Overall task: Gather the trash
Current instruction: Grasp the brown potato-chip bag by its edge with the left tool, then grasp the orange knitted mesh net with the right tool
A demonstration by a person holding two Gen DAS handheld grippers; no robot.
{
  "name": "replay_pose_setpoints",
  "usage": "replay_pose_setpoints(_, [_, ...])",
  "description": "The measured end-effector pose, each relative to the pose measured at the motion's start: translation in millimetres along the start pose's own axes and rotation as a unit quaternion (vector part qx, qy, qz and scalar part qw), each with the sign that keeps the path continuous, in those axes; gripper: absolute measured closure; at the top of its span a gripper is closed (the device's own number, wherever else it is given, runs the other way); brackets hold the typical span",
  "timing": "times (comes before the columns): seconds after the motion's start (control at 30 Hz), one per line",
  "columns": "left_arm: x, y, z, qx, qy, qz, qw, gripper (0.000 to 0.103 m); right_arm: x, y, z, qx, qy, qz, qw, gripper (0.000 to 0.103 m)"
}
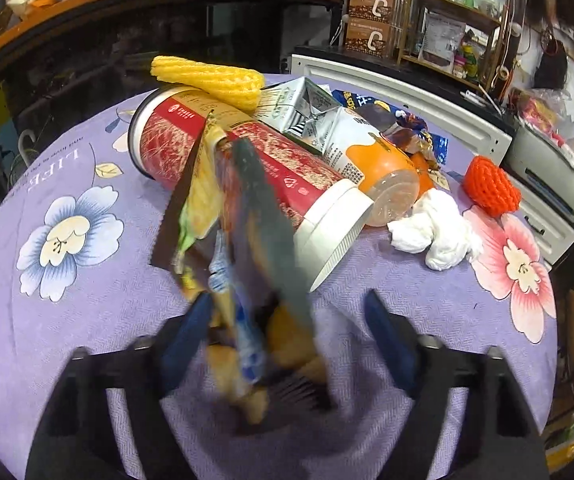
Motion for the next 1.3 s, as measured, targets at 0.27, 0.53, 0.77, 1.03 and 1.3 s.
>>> replay_pose_setpoints(0.27, [-6.0, 11.1, -25.3, -0.012, 0.03, -0.001, 0.9995, 0.086, 0.9, -0.4, -6.7, 0.009, 0.009, 0.003, 1.0, 0.018])
replay_pose_setpoints(0.53, [-14.1, 28.1, -41.5, -0.049, 0.038, 0.013, 0.998, 0.097, 9.8, -5.6, -16.1, 0.028, 0.023, 0.008, 0.999, 0.018])
replay_pose_setpoints(0.77, [-17.3, 62.2, -38.7, -0.078, 0.022, 0.044, 0.9957, 0.097, 35.3, -24.3, -21.2, 0.045, 0.028, 0.013, 0.999, 0.018])
replay_pose_setpoints(1.03, [-21.6, 82.1, -16.2, -0.12, -0.003, 0.056, 0.9912, 0.097, 75.1, -80.3, -26.3, 0.028, 0.055, -0.005, 0.998, 0.021])
replay_pose_setpoints(1.3, [-26.7, 76.6, -10.8, -0.133, -0.014, 0.045, 0.99, 0.097, 98.2, -137.5, -38.5, 0.005, 0.098, -0.064, 0.993, 0.039])
Point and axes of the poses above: each gripper's, at about its wrist camera, not at the fingertips, and y roughly against the way its jaws point, z to its right, x to its top, the point moved 2 cm from there along -y, roughly the way its jaws point, and after that the axes turned 8 degrees about y, right-handed, at the moved point
